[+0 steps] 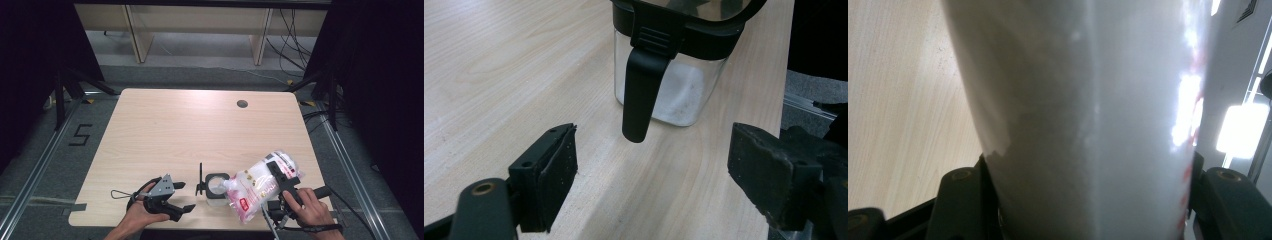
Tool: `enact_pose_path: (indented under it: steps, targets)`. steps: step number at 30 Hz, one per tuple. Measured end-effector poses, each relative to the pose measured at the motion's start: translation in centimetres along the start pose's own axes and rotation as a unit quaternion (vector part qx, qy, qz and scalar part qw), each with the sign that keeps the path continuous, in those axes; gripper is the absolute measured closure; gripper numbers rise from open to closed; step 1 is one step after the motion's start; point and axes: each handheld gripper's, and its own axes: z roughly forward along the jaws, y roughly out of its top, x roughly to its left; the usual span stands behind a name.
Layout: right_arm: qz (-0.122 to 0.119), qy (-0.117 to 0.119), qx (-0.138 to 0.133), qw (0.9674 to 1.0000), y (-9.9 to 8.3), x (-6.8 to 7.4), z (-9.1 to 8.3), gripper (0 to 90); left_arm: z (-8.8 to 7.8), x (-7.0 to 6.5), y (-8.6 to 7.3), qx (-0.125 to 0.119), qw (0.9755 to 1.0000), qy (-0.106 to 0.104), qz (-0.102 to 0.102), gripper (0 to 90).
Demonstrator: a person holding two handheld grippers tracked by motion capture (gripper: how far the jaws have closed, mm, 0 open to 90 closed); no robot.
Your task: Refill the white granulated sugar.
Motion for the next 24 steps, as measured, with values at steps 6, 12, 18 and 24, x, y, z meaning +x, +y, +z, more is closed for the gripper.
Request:
enact_pose_path:
  steps: [6, 12, 18, 24]
  targets:
    - [-0.026, -0.001, -0.005, 0.9996, 0.15, -0.42, 0.02, 40.3, -0.02, 0.03, 0.01, 0.001, 1.0, -0.002, 0.0, 19.5]
    - [-0.031, -0.009, -0.013, 0.9994, 0.09, -0.47, 0.09, 40.3, -0.02, 0.02, 0.01, 0.0, 1.0, -0.002, 0.0, 19.5]
    - [-0.029, -0.008, -0.015, 0.9994, 0.1, -0.48, 0.09, 40.3, -0.01, 0.03, 0.01, 0.001, 1.0, -0.002, 0.0, 19.5]
    - [-0.011, 0.001, -0.007, 0.9999, 0.02, -0.19, 0.03, 40.3, 0.01, 0.03, 0.01, 0.0, 1.0, 0.0, 0.004, 19.5]
